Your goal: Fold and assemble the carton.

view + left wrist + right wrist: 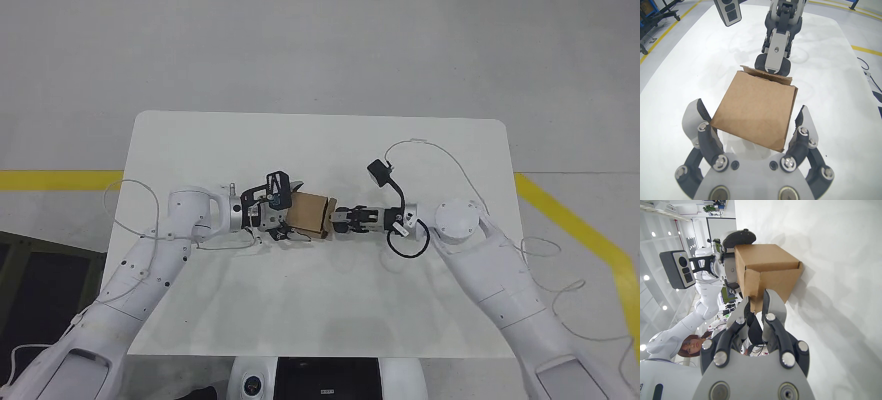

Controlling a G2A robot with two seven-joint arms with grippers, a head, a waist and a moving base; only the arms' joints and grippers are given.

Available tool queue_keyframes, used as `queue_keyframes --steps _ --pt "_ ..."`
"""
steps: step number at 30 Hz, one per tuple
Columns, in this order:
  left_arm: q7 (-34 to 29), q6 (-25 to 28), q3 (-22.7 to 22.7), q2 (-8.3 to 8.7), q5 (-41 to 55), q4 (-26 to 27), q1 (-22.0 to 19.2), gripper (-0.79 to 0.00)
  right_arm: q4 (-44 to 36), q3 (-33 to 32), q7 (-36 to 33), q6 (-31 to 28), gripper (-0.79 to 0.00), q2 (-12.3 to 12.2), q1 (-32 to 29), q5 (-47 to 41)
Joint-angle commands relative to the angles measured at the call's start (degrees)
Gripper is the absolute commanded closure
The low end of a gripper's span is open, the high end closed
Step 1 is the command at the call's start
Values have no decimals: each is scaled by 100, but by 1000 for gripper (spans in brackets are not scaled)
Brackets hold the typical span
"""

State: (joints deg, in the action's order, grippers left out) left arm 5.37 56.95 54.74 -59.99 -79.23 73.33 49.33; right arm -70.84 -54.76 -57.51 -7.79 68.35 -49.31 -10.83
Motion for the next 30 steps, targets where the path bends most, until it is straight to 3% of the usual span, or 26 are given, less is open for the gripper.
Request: queue_keyframes --steps 1,7,21,30 --pt "5 1 -3 -3 -2 -12 -8 -785 -15 4 -11 25 -142 -4 27 94" --pt "28 -1 -9 -12 -5 -57 -27 -785 -160 38 -17 187 -160 -17 104 435" --pt "67 6 5 -21 -15 -97 -45 -785 -465 200 -56 481 -89 4 287 925" --pt "111 12 24 -20 -39 -80 -35 -785 -627 300 -54 592 -86 27 346 1107"
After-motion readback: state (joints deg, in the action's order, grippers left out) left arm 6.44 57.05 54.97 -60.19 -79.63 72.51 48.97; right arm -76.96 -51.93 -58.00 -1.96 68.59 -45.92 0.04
